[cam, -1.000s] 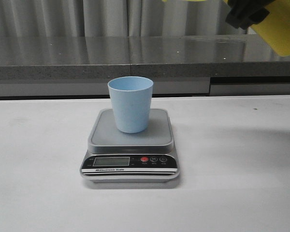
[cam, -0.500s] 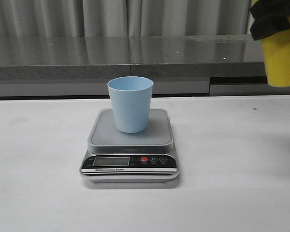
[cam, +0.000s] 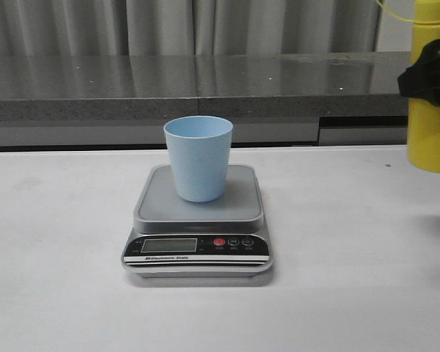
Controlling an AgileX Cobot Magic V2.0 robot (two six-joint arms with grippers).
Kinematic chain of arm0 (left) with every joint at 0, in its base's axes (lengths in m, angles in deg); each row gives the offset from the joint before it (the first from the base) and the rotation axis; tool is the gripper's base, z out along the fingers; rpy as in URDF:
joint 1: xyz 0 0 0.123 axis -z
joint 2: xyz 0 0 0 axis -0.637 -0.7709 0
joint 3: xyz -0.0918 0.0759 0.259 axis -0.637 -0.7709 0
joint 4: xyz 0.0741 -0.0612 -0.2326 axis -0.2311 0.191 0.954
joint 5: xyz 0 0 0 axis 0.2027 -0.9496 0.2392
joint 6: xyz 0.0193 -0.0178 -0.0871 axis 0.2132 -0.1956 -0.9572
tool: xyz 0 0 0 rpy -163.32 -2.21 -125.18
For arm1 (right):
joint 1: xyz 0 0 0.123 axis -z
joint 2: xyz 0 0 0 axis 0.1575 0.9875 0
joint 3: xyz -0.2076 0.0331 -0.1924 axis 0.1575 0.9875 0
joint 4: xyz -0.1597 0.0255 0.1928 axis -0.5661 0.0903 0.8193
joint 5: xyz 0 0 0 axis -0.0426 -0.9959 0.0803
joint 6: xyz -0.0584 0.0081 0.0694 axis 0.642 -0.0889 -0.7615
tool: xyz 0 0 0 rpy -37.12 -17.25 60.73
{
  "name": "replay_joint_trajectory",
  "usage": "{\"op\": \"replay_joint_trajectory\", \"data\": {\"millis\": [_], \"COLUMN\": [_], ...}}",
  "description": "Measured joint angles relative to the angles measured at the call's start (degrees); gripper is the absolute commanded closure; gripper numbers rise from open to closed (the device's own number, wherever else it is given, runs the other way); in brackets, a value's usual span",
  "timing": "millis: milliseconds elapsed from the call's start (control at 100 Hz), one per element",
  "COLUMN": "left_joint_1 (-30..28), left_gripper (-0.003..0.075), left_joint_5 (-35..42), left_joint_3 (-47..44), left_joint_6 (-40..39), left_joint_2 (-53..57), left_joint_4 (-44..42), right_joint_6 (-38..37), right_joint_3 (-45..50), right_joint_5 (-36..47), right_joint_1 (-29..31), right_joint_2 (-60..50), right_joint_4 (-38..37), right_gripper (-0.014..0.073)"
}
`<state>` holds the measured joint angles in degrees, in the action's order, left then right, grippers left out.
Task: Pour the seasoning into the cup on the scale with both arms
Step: 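Turn the bottle upright and carry it back beside the scale, then lower the yellow bottle onto the table and open the right gripper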
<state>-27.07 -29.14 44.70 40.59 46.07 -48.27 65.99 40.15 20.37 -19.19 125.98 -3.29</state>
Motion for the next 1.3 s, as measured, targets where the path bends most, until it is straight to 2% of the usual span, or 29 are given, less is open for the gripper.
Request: {"op": "replay_joint_trajectory", "data": {"millis": [120, 390, 600, 920, 990, 1140, 1300], "left_joint_1": [0.0, 0.0, 0.0, 0.0, 0.0, 0.0, 0.0], "left_gripper": [0.0741, 0.0741, 0.0741, 0.0741, 0.0741, 0.0741, 0.0741], "left_joint_5": [0.0, 0.0, 0.0, 0.0, 0.0, 0.0, 0.0], "left_joint_3": [0.0, 0.0, 0.0, 0.0, 0.0, 0.0, 0.0], "left_joint_6": [0.0, 0.0, 0.0, 0.0, 0.0, 0.0, 0.0], "left_joint_2": [0.0, 0.0, 0.0, 0.0, 0.0, 0.0, 0.0], "left_joint_4": [0.0, 0.0, 0.0, 0.0, 0.0, 0.0, 0.0], "right_joint_6": [1.19, 1.53, 1.53, -4.4, -5.29, -5.96, -6.04], "right_joint_3": [1.06, 1.19, 1.19, 1.19, 1.19, 1.19, 1.19], "right_joint_5": [3.23, 9.49, 10.89, 12.36, 12.48, 12.6, 12.97], "right_joint_1": [0.14, 0.14, 0.14, 0.14, 0.14, 0.14, 0.14], "right_joint_2": [2.72, 10.28, 13.61, 16.56, 16.76, 16.87, 16.87], "right_joint_4": [2.5, 3.17, 3.17, 3.17, 3.17, 3.17, 3.17], "right_gripper": [0.0357, 0.0357, 0.0357, 0.0345, 0.027, -0.0076, -0.0051]}}
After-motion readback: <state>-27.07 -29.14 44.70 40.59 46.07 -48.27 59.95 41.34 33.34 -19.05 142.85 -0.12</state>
